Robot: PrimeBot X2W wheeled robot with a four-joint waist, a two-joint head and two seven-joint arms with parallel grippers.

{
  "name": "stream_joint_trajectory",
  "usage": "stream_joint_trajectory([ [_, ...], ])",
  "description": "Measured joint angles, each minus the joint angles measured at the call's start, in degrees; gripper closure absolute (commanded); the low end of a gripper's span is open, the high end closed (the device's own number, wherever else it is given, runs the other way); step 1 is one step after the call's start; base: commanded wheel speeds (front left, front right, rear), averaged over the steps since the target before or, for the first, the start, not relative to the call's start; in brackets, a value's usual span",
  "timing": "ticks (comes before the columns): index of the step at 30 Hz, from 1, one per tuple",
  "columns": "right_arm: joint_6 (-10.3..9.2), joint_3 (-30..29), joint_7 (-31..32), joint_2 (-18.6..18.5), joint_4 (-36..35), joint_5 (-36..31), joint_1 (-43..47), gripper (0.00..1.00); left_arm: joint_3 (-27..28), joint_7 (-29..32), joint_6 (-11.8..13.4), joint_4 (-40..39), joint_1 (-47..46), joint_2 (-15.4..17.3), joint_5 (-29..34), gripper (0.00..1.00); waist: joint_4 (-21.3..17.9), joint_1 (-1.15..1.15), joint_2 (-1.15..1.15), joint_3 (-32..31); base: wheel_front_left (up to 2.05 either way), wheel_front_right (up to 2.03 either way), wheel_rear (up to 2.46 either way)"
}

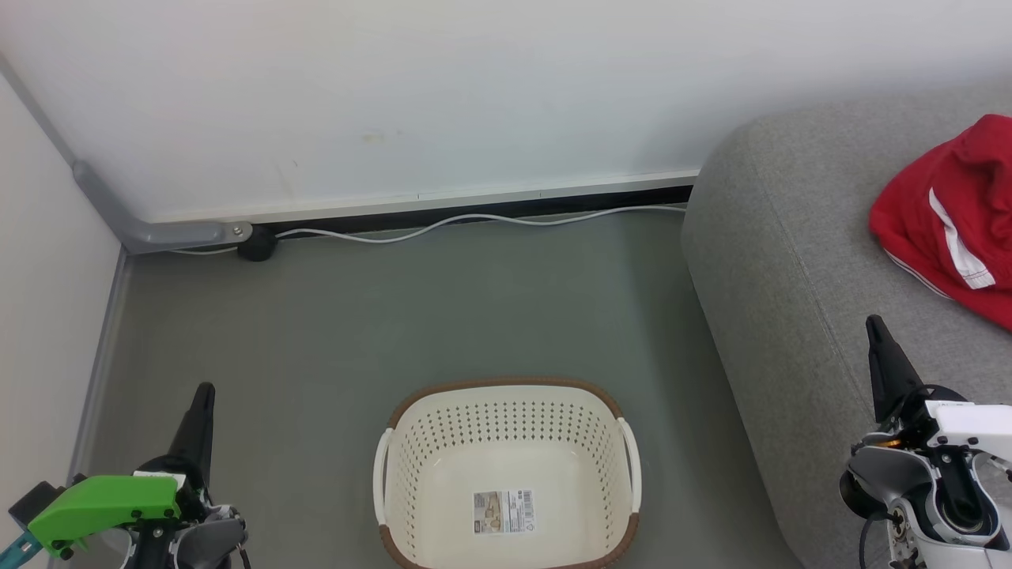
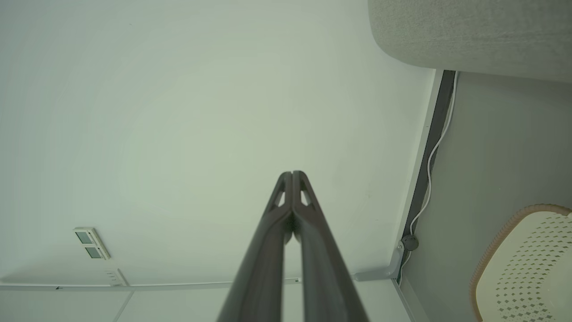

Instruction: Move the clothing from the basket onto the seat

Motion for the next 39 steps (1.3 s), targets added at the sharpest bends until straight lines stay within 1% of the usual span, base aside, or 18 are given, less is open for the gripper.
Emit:
stream_joint_trajectory([
  [39, 0.01, 0.3, -0.1, 0.0, -0.2, 0.0, 0.0, 1.0, 0.2, 0.0, -0.1, 0.2, 0.0, -0.1, 0.0, 1.0, 0.0, 0.0, 0.0, 0.0, 0.0, 0.0, 0.0],
])
